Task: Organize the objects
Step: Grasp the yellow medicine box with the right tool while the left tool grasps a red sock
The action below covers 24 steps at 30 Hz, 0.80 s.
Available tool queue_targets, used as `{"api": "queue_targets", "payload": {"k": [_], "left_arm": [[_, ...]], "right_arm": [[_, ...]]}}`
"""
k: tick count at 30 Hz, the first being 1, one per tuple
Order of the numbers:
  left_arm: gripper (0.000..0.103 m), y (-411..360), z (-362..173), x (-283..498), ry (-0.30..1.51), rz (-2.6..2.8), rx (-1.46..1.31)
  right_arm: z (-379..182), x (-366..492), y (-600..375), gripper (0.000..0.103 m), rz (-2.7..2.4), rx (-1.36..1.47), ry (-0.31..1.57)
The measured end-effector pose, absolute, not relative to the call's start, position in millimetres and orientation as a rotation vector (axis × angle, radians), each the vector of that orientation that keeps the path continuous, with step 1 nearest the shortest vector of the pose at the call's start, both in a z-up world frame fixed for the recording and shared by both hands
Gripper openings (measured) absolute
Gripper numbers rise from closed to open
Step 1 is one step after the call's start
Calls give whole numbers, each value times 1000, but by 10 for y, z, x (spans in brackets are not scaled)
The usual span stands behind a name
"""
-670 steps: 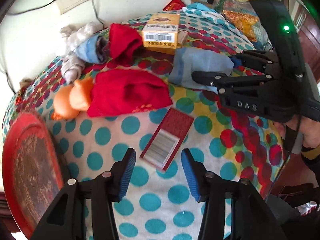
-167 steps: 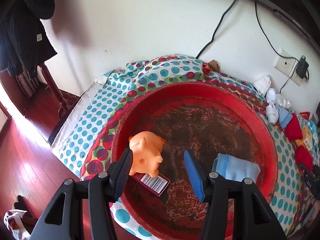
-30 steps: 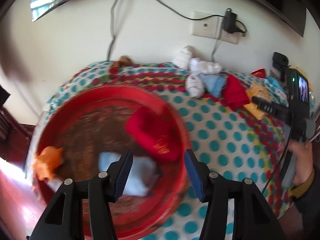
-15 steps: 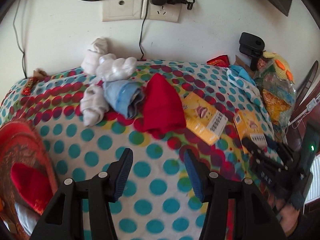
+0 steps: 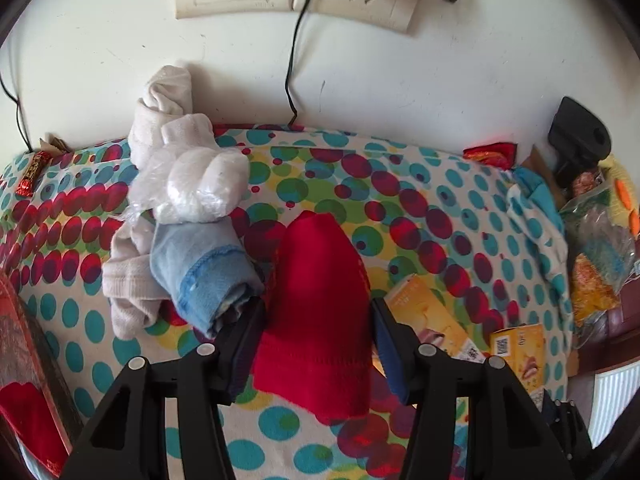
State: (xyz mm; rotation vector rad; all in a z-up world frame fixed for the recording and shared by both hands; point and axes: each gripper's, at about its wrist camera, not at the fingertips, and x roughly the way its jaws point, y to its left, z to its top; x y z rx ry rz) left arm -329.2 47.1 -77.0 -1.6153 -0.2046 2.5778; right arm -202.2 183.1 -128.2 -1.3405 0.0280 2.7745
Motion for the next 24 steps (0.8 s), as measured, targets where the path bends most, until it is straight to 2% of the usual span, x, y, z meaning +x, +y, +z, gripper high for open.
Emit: {"api": "queue_targets", "payload": {"k": [6, 7, 8, 9, 24], "left_arm": [[54, 404, -806, -3236, -290, 2597, -1521], [48, 394, -809, -3216, -282, 2615, -1509], [31, 400, -813, -3207, -259, 2632, -1511], [26, 403, -832, -3210, -241, 2627, -1525], [24, 366, -733, -2705, -145, 2687, -1462]], "right_arm": [[-1282, -2013, 1817, 53, 2774, -1338, 26], [-1282, -2013, 1816, 53, 2769, -1335, 28], [-1282, -2014, 1812, 53, 2768, -1336, 26], [-1282, -2016, 1810, 53, 2764, -1333, 33], [-1281, -2043, 1795, 52, 2763, -1332, 35]]}}
